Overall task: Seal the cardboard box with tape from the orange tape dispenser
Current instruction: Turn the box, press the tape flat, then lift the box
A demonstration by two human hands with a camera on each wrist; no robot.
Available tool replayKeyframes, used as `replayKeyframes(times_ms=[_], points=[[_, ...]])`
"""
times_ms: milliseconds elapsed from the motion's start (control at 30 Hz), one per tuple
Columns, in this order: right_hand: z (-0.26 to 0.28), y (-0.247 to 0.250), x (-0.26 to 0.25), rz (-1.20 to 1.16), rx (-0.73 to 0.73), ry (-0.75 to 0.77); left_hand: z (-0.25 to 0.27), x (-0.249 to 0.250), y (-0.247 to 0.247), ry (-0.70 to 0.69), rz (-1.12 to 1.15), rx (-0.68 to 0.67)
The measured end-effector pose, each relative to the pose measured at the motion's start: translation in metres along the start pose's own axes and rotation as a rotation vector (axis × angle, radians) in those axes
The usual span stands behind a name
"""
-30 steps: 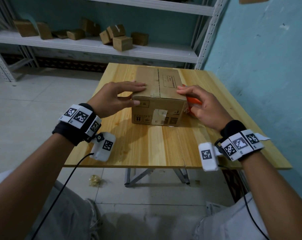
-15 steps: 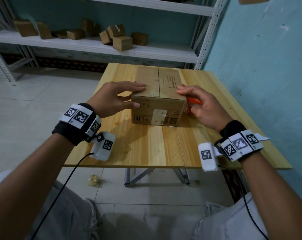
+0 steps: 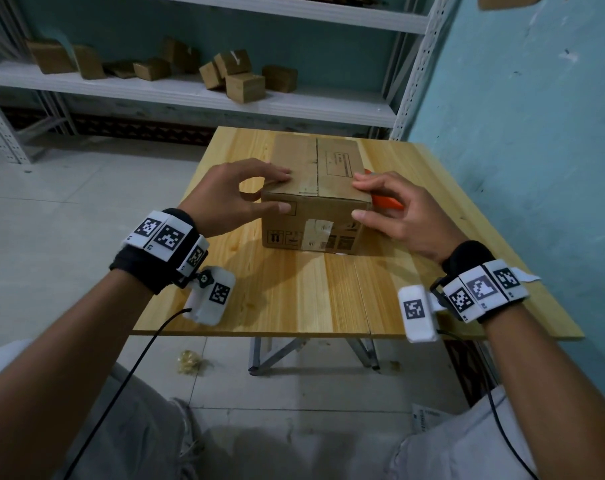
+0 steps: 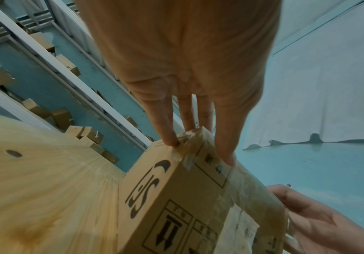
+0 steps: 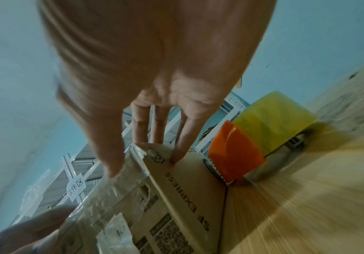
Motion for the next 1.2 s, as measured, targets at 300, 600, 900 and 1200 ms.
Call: replayKeyframes(times_ms=[300, 600, 900, 1200], points=[[-0.0008, 0.0038, 0.001, 0.082, -0.071, 0.03, -0.0034, -0.0008, 0.0013, -0.011, -0.01, 0.032], [-0.0016, 0.0043, -0.001, 0.1, -0.031, 0.047, -0.0025, -0.0007, 0.0008, -0.004, -0.004, 0.031], [-0.0018, 0.0025, -0.0041, 0.1, 0.057, 0.078, -0.0007, -0.0025, -0.0003, 0.023, 0.026, 0.029], [-0.0035, 0.0009, -0.0059, 0.137, 0.09, 0.084, 0.0016, 0.0005, -0.0008, 0.052, 0.033, 0.024]])
Point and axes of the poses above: each hand's wrist, its own z-axis away from the middle knuckle, its own y-axis out of the back of the hand, x = y × z, the point moved 8 cm from there along -z, towards the middle knuckle, and after that the axes turned 14 degrees about x, right-handed, at the moved point
